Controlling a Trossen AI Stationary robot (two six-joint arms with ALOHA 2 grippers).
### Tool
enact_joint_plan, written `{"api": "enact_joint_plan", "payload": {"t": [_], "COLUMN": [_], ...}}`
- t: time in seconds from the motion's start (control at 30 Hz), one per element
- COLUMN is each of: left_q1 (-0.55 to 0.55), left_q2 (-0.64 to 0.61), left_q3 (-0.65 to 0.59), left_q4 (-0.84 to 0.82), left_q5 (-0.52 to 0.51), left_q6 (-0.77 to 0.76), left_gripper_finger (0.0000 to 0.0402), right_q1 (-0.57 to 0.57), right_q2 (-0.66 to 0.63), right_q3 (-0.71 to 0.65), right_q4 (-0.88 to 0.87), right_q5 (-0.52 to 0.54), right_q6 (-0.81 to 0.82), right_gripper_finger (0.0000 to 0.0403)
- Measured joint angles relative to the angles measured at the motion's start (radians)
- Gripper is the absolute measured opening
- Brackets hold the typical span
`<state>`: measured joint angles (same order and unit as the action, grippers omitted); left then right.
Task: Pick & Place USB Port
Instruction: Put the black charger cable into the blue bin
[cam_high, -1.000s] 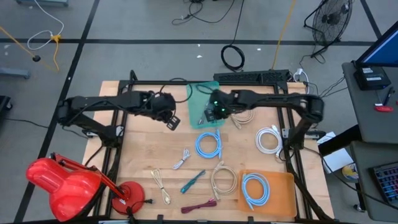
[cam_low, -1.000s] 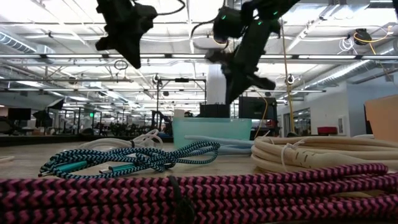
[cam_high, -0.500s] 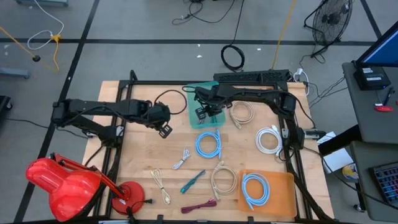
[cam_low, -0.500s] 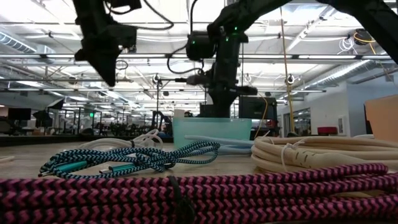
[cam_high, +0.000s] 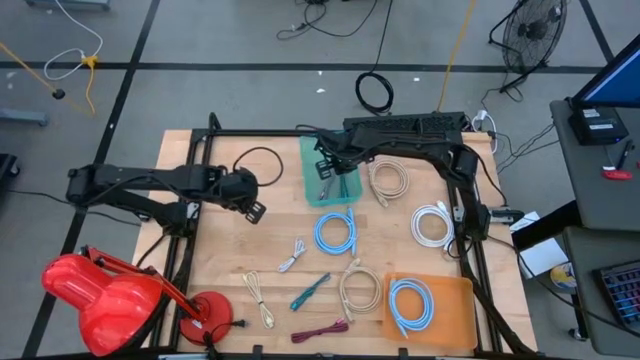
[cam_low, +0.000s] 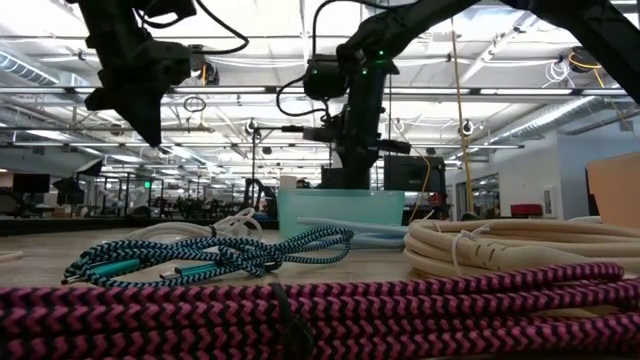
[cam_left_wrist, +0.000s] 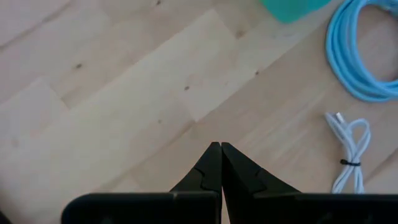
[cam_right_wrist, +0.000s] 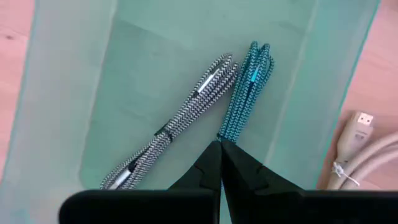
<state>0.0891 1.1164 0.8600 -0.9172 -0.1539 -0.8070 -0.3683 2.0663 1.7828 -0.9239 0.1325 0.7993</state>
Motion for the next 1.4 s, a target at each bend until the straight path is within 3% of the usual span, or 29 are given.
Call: {"api": "enact_joint_plan", "payload": {"t": [0.93,1.17,1.4], "left_q1": [-0.06,-0.067,-0.072], "left_q2": [-0.014,-0.013,-0.013], "left_q3": [0.0,0.0,0.001], "left_q4": [-0.015,-0.031,-0.042], "left_q5": [-0.009,-0.021,-0.022], "left_q6": [-0.026,-0.025,-0.017], "left_gripper_finger": [0.0003,0.0004,0.0004], "right_q1": [0.039,0.064,0.063], "right_q2": [0.179,0.182,0.187], "right_q3": [0.003,0.006,0.011], "right_q4": [0.115,0.179,0.227], "right_q5": [-0.096,-0.032,-0.033], "right_q6": [0.027,0.021,0.003], "right_gripper_finger": [0.0,0.0,0.0]}}
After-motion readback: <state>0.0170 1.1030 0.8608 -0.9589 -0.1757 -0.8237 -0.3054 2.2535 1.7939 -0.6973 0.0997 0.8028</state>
